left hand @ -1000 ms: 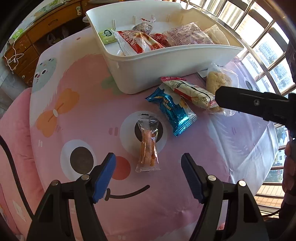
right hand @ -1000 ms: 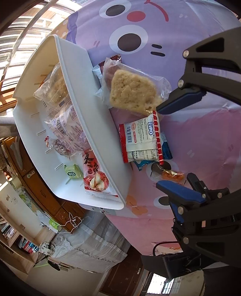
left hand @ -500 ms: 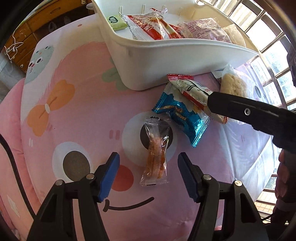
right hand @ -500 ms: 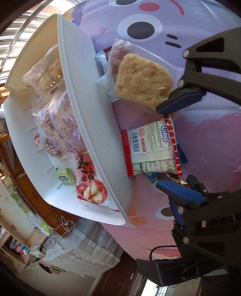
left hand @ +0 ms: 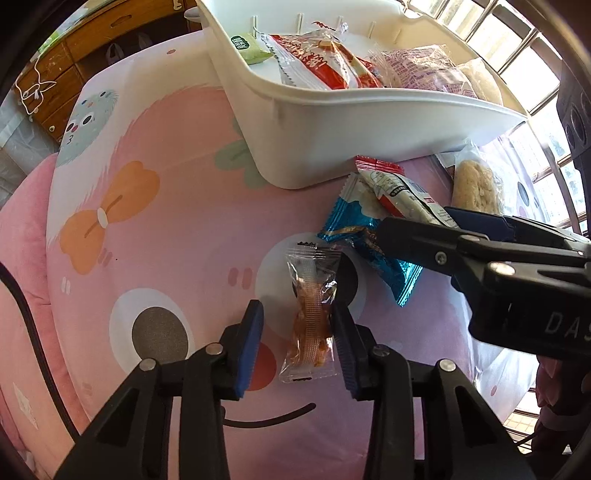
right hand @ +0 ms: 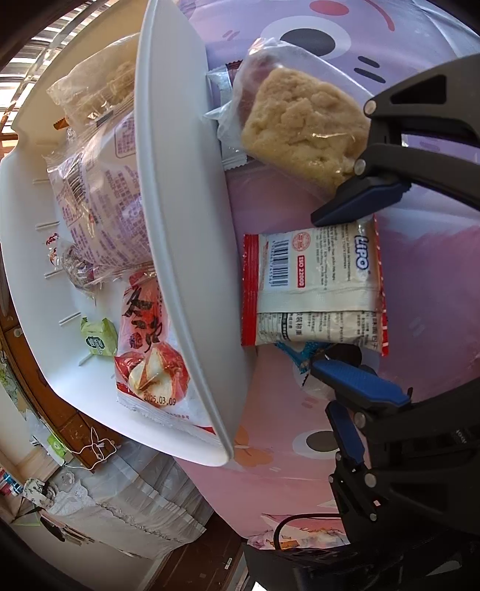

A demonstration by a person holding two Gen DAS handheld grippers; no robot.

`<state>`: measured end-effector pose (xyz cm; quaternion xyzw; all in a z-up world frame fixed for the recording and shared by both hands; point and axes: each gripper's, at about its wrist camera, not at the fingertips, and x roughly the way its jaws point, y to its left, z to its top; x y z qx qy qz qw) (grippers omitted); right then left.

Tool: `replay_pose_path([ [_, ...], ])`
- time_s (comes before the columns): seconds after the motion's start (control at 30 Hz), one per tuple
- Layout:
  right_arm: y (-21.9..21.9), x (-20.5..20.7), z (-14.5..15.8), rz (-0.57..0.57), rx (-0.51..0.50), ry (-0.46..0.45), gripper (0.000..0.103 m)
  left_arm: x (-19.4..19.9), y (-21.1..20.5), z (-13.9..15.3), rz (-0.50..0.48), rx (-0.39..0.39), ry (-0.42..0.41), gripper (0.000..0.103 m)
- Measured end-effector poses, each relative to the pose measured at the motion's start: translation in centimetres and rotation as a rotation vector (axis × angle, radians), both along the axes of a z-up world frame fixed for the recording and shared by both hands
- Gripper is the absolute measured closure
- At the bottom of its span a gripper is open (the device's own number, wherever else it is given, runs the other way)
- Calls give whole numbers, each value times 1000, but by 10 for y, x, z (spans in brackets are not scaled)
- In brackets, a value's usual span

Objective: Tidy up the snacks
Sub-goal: 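Grasp the clear orange-stick packet with the left tool while the right tool grasps the white LIPO packet, then carry both packets over the white tray and open both tools to drop them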

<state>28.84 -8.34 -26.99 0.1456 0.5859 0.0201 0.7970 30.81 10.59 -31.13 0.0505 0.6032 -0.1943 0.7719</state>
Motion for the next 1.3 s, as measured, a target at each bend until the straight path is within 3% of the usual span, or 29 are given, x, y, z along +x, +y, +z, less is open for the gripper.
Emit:
replay_pose_path([
  [0.3,-9,-3,0,-29,-1,5,49,-4,-8,0,14,7,3,83],
  [0.57,-5,-14,8,6,-3,-16,66,-19,-15,0,24,-19,23,83],
  [1.03,-6,-46,26,53,-2,-71,95,-60,-21,18,90,-5,-18,83],
  [1.3,-11,-59,35,65,-12,-82,100,-78,-14,43,131,-20,-72,83],
])
